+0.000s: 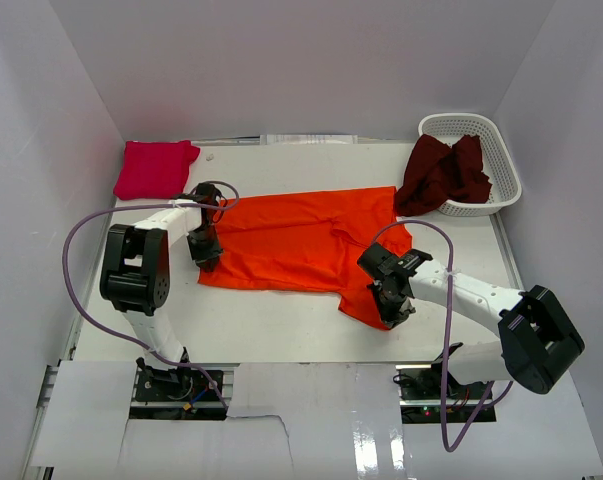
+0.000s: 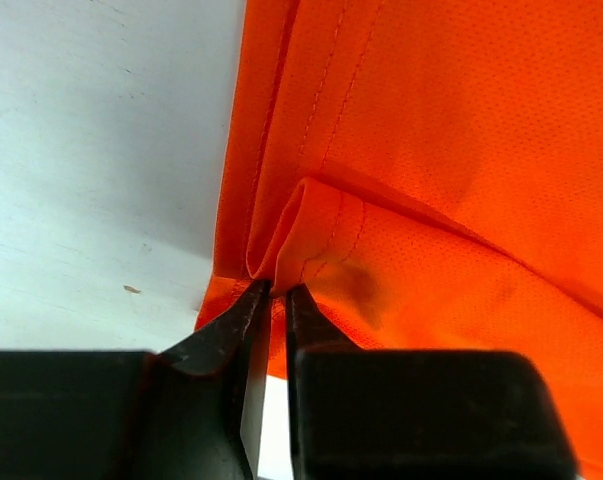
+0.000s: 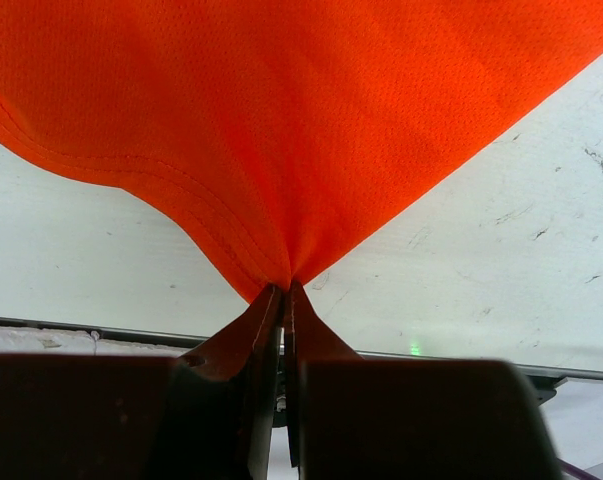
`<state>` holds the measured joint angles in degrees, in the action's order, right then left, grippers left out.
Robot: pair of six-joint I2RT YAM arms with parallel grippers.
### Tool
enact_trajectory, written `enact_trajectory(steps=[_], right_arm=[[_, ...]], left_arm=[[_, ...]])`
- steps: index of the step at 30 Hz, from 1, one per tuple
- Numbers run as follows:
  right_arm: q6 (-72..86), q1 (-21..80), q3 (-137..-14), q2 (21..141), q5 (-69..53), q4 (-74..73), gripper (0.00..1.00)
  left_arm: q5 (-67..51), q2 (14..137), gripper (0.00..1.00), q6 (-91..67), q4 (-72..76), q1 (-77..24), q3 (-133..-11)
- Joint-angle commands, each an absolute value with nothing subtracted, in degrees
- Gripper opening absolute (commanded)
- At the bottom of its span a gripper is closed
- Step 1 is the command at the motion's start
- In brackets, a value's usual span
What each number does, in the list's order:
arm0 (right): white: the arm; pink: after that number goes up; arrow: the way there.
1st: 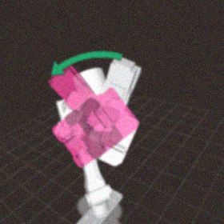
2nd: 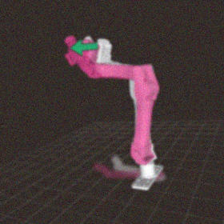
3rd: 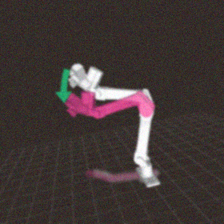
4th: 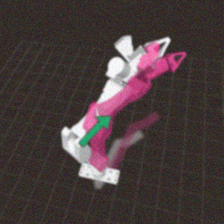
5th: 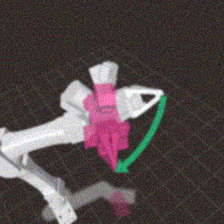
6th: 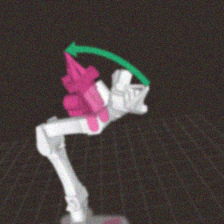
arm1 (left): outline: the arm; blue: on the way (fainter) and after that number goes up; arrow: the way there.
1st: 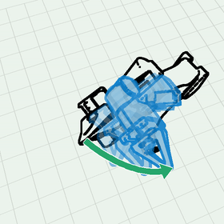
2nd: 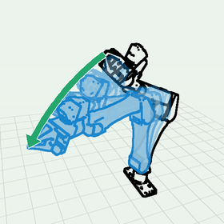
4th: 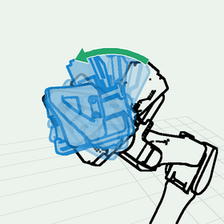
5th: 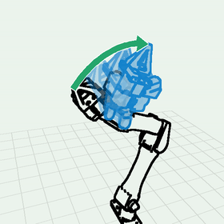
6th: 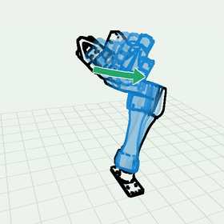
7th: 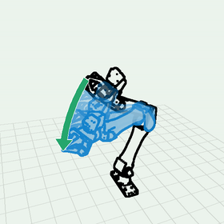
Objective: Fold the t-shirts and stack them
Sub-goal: Grap the side of the flattened tshirt closest away from the robot with both arms
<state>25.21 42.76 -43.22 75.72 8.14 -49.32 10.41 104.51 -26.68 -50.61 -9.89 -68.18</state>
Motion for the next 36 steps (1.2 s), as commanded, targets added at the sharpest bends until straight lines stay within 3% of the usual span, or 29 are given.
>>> enact_trajectory(steps=[1, 4, 6, 8, 22, 36], right_arm=[[25.14, 42.71, -42.8, 74.88, 7.47, -49.13, 0.08], [25.14, 42.63, -42.8, 74.97, 7.47, -49.22, 0.08], [25.14, 42.71, -42.89, 74.97, 7.65, -49.31, 0.08], [25.14, 42.71, -42.98, 75.14, 7.65, -49.31, 0.08], [24.61, 42.71, -46.06, 76.29, 9.05, -54.31, 0.08], [29.44, 42.71, -50.44, 68.91, 12.92, -63.27, 0.08]], left_arm=[[11.6, 102.13, 0.2, -26.89, -51.77, -10.02, -68.73], [10.2, 101.78, 0.16, -26.89, -51.94, -10.11, -68.21], [8.88, 101.34, 0.05, -26.89, -51.94, -10.11, -67.85], [8.35, 100.11, 0.0, -26.89, -52.12, -10.02, -67.33], [7.39, 90.36, 0.0, -27.68, -56.25, -10.02, -63.02], [7.38, 85.17, 0.0, -28.56, -56.43, -9.84, -59.24]])
